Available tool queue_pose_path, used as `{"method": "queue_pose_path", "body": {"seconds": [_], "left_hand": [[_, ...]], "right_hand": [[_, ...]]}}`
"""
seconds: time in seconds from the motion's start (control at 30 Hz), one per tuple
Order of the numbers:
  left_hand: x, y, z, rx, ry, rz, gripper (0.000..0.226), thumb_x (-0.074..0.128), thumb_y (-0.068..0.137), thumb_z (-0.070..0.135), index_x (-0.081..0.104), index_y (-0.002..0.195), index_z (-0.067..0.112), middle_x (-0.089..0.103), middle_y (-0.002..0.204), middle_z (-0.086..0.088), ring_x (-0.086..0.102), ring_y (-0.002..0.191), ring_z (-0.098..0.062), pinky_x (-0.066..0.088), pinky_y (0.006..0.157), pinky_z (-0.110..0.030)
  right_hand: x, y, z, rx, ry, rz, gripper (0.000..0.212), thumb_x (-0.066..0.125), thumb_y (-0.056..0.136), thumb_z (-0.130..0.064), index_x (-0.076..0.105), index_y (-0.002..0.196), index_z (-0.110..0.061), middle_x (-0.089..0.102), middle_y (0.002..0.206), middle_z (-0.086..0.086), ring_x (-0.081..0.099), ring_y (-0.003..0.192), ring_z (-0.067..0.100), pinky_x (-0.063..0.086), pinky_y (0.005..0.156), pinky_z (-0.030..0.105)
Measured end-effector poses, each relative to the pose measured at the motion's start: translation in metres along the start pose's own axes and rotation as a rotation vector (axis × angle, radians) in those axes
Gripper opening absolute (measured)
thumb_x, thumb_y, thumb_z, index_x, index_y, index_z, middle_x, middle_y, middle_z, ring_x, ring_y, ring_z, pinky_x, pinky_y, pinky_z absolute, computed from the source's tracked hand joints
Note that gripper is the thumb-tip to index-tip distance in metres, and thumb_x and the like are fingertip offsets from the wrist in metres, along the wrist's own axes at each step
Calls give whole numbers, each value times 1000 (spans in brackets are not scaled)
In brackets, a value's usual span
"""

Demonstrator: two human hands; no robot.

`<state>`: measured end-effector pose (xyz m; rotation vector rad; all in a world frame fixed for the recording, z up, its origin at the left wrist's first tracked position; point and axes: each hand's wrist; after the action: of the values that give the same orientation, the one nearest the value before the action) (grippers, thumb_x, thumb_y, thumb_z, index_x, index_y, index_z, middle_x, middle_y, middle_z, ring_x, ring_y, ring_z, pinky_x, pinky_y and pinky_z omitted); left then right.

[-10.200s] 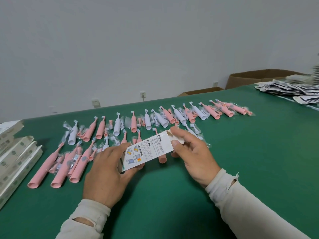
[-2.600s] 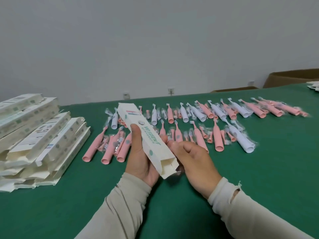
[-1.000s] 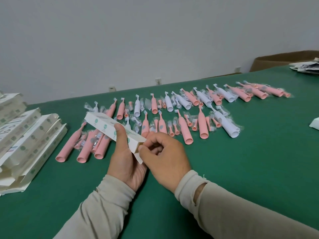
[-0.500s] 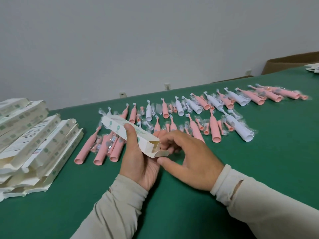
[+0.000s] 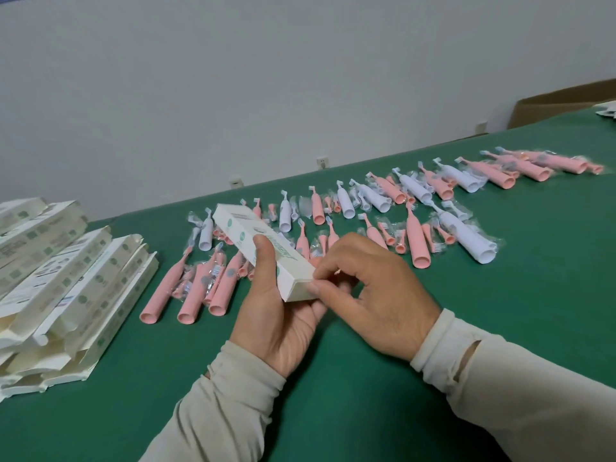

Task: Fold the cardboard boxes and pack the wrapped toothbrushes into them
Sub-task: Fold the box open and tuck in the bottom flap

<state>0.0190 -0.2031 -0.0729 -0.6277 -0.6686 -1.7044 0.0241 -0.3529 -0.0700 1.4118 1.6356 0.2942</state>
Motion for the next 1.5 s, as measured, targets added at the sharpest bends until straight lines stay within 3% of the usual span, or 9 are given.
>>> {"method": "queue_pose_path", "body": {"seconds": [0.13, 0.23, 0.37, 0.53, 0.77, 1.0, 1.2, 1.4, 1.5], "left_hand": [[3, -3, -1, -40, 118, 19, 69, 42, 91, 68, 77, 109, 11, 66, 123, -22, 67, 110, -32, 46, 106, -49], [4, 0, 3, 51, 209, 194, 69, 63, 80, 65, 65, 123, 10, 63, 116, -23, 70, 101, -31, 61, 76, -45], [-7, -4, 19, 359, 1100, 345, 60, 84, 68, 53, 57, 114, 26, 72, 105, 10, 69, 94, -9, 55, 71, -23], [-25, -6, 36, 447, 1858, 367, 45, 80, 72, 44, 46, 100, 41, 60, 101, 12, 56, 92, -17, 53, 73, -45], [-30, -5, 36, 504, 1897, 374, 46, 83, 74, 40, 54, 109, 35, 55, 95, 18, 54, 86, -14, 52, 69, -39], [-29, -6, 35, 485, 1844, 362, 47, 85, 73, 36, 49, 104, 42, 55, 94, 19, 55, 86, -12, 46, 67, -35], [-31, -7, 39, 492, 1876, 362, 52, 86, 71, 28, 50, 106, 41, 55, 95, 16, 54, 87, -16, 46, 70, -38], [-31, -8, 39, 460, 1927, 357, 53, 85, 73, 34, 54, 116, 37, 50, 92, 22, 52, 87, -13, 46, 69, -38], [-29, -10, 37, 473, 1941, 339, 52, 87, 71, 32, 55, 112, 40, 50, 88, 26, 49, 82, -8, 41, 63, -33]], "right_hand": [[-6, 2, 4, 85, 1, 18, 18, 69, 80, -45, 63, 82, -29, 57, 84, -16, 58, 80, 10, 50, 71, 29], [-3, 2, 7, 152, 93, -29, 13, 70, 78, -41, 67, 84, -30, 59, 85, -23, 57, 66, 9, 51, 64, 25], [-4, 6, 14, 336, 339, 85, 25, 59, 81, -52, 67, 83, -29, 66, 75, -13, 55, 58, 10, 49, 58, 23], [-30, 17, 29, 569, 598, 340, 53, 48, 81, -73, 65, 97, -25, 67, 77, 3, 62, 56, 15, 47, 50, 28], [-45, 20, 43, 392, 314, 421, 26, 67, 90, -19, 59, 96, -43, 64, 96, -18, 64, 74, 3, 57, 69, 26], [-63, 23, 42, -204, -499, 308, 15, 64, 86, -5, 74, 94, -12, 70, 104, 0, 52, 103, 23, 42, 93, 32], [-64, 13, 39, 241, -21, 22, 28, 42, 98, -38, 65, 113, -35, 68, 83, -18, 65, 85, 2, 48, 77, 20], [-70, 15, 40, 200, -140, 108, 57, 39, 96, -59, 66, 76, -13, 56, 71, -5, 55, 73, 8, 44, 70, 28], [-80, 17, 40, 62, -298, 183, 29, 62, 89, -44, 74, 82, -20, 56, 84, -7, 50, 87, 13, 41, 79, 26]]}}
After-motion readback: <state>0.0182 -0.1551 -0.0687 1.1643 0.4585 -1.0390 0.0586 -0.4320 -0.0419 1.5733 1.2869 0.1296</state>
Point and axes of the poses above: each hand's wrist, its own y-axis towards the middle knuckle, its own x-axis out of the palm, z = x × y
